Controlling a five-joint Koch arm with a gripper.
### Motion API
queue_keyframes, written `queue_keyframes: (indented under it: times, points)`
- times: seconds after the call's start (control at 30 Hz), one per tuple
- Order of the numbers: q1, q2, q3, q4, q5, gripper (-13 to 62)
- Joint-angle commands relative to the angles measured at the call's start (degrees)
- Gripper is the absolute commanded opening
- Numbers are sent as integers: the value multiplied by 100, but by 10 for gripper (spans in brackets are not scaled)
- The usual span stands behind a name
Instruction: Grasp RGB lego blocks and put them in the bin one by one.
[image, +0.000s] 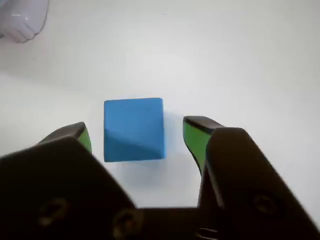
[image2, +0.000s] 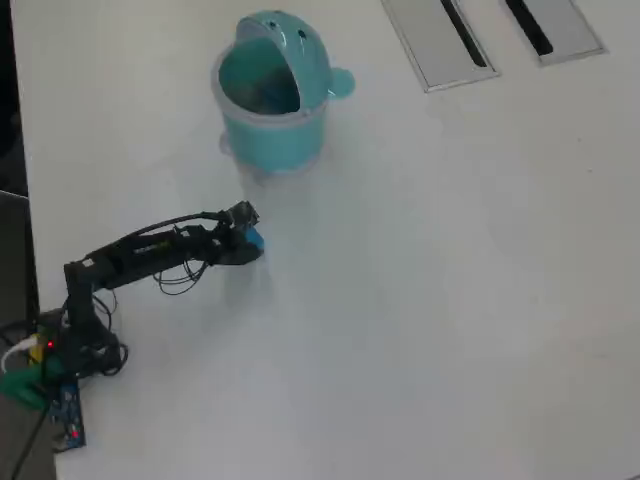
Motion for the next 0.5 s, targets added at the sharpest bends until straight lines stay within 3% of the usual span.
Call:
queue_keyframes:
  times: [0.0, 0.27, 0.37, 0.47]
  points:
    - [-18, 0, -105, -404, 26, 345]
    - [-9, -448, -53, -1081, 387, 334]
    - [9, -563, -44, -1362, 536, 303]
    - [18, -545, 79, -1608, 650, 228]
